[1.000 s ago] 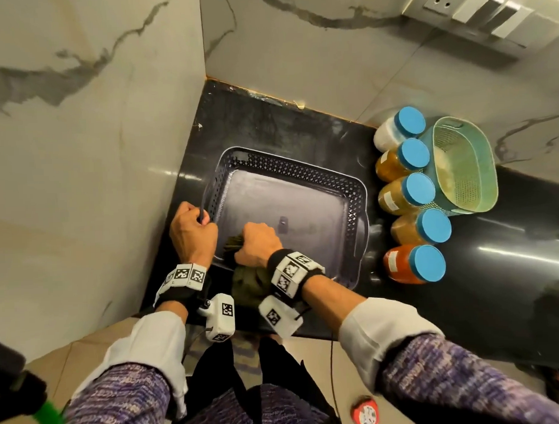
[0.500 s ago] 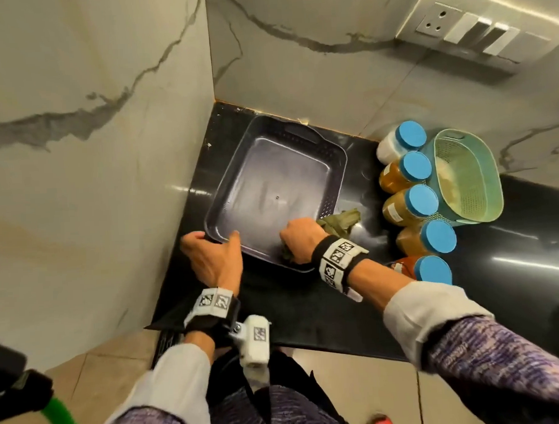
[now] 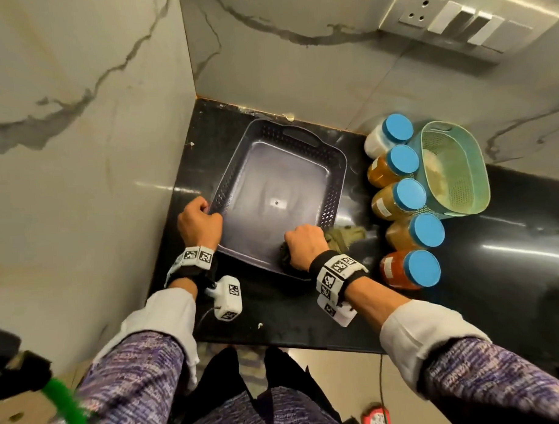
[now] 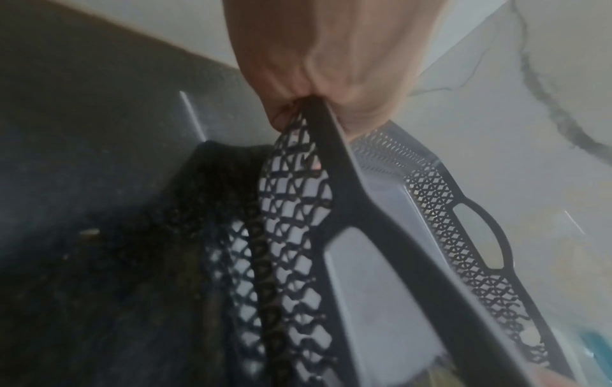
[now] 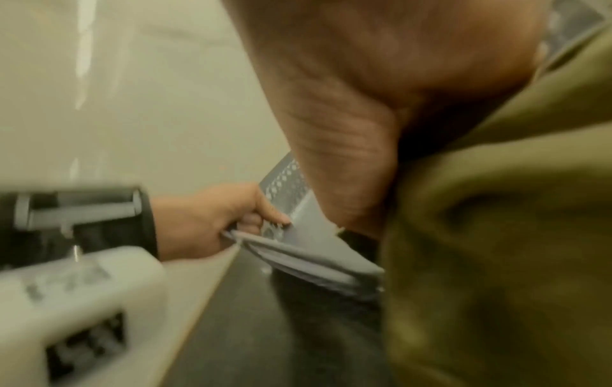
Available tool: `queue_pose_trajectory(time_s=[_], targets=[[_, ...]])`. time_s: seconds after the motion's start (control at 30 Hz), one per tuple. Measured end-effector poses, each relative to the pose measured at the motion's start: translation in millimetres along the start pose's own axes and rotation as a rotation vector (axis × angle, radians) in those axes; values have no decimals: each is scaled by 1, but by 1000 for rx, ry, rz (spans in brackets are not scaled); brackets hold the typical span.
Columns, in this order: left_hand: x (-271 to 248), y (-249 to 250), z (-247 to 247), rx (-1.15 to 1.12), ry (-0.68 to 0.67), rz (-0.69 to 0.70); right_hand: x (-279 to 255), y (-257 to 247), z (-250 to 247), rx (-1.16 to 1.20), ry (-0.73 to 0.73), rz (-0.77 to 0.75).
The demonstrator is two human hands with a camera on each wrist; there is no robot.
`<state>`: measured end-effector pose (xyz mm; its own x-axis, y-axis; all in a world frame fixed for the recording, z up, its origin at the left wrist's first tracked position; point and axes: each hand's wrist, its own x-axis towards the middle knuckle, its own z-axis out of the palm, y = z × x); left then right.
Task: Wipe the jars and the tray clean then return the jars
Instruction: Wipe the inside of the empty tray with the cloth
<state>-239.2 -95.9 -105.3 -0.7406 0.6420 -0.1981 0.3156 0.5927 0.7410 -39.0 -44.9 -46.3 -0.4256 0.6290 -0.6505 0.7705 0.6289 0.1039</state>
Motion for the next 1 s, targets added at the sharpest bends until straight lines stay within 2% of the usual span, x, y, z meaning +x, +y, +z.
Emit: queue_pose_trajectory(time_s=[0.17,0.33,0.5,0.57,0.67,0.77,0.87,1.0], targets=[[-11,-1,4,-57,65,-120,5,-14,10,371,-160,151],[-12,-5,9,-116,43,-156,12,-35,9,652,-132,266],[-18,-6,8,-116,-13,-150,41,-86,-20,973,-72,259],[-18,-7,6,-119,-35,-153,48,-91,-28,984,-104,232],[-19,-12,4,-154,-37,-169,38,-71,-28,708,-132,158],[-20,-13,4,-239,16,-238,28,-38,-16,521,-139,196],[-24,-6,9,-280,45,-265,24,-28,-5,544,-184,214],[-29,-6,14,-258,12,-262,30,-61,-15,728,-153,150]])
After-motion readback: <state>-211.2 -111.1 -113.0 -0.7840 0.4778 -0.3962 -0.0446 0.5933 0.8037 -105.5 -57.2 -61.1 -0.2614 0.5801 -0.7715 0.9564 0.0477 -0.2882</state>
